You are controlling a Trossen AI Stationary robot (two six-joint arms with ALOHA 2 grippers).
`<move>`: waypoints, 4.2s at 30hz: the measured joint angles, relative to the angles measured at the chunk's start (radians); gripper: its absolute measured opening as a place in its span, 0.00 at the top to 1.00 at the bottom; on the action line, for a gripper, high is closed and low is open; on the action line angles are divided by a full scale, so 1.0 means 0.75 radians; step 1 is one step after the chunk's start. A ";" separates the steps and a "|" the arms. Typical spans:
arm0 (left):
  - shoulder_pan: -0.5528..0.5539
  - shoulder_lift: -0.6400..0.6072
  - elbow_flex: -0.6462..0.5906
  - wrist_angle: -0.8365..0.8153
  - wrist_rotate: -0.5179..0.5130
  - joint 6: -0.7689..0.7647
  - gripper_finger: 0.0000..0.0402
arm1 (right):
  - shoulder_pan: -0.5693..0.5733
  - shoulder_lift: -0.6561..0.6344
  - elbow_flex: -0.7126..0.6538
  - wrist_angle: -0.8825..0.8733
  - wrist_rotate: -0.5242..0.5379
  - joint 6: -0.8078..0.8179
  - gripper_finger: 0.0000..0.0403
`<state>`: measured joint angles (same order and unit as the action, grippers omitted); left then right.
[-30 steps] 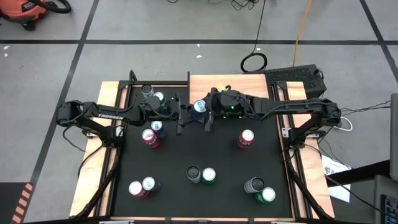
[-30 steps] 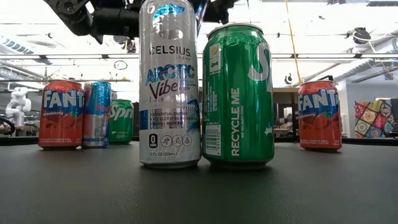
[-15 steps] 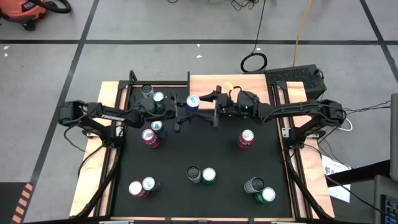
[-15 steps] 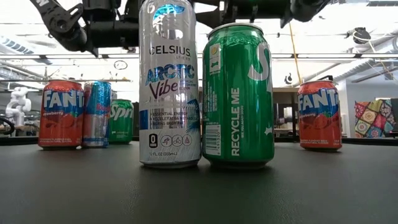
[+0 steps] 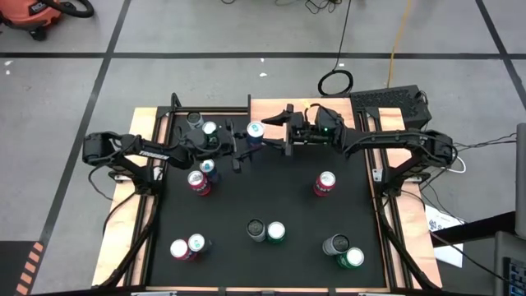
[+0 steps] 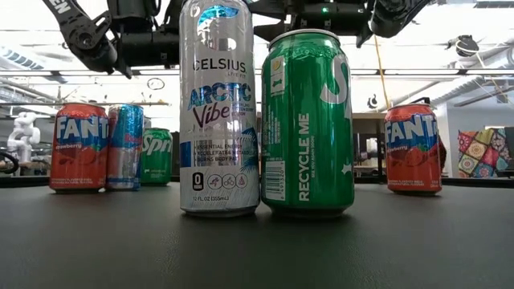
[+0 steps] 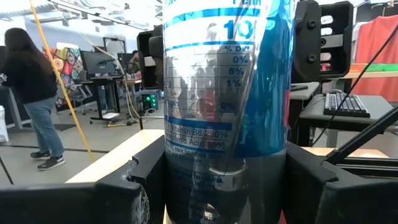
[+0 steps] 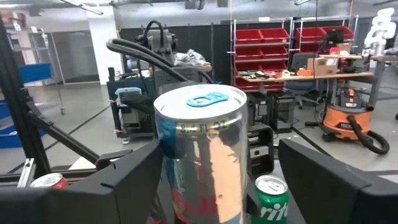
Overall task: Place canned beverage on shelf
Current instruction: Put the bottom left blue soda can on the shelf, then put the top blue soda can on the shelf aligned with the other blue soda can
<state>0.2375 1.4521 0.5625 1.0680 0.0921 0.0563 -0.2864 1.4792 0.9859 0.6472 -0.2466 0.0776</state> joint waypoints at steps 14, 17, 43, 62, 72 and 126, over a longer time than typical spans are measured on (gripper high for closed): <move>-0.001 0.000 0.000 -0.001 -0.029 0.014 0.46 | -0.002 0.049 0.070 -0.009 -0.063 0.007 0.28; -0.002 0.004 0.000 0.000 -0.047 0.015 0.46 | -0.003 0.051 0.071 -0.030 -0.062 -0.011 0.28; -0.007 0.159 0.061 0.046 -0.061 -0.001 0.46 | -0.009 0.048 0.055 -0.135 -0.064 -0.063 0.41; 0.009 0.140 0.072 0.080 -0.239 -0.027 0.23 | -0.132 0.050 0.283 -0.553 -0.147 -0.162 0.41; 0.056 -0.180 0.072 -0.389 -0.346 0.073 0.02 | -0.362 0.079 0.496 -0.677 -0.162 -0.226 0.41; 0.106 -0.727 0.067 -1.342 -0.408 0.010 0.04 | -0.480 0.130 0.820 -1.265 -0.230 -0.328 0.27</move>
<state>0.3171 0.9068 0.6128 0.0618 -0.2138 0.0635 -0.6461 1.5768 1.6009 -0.3016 -0.4191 -0.1681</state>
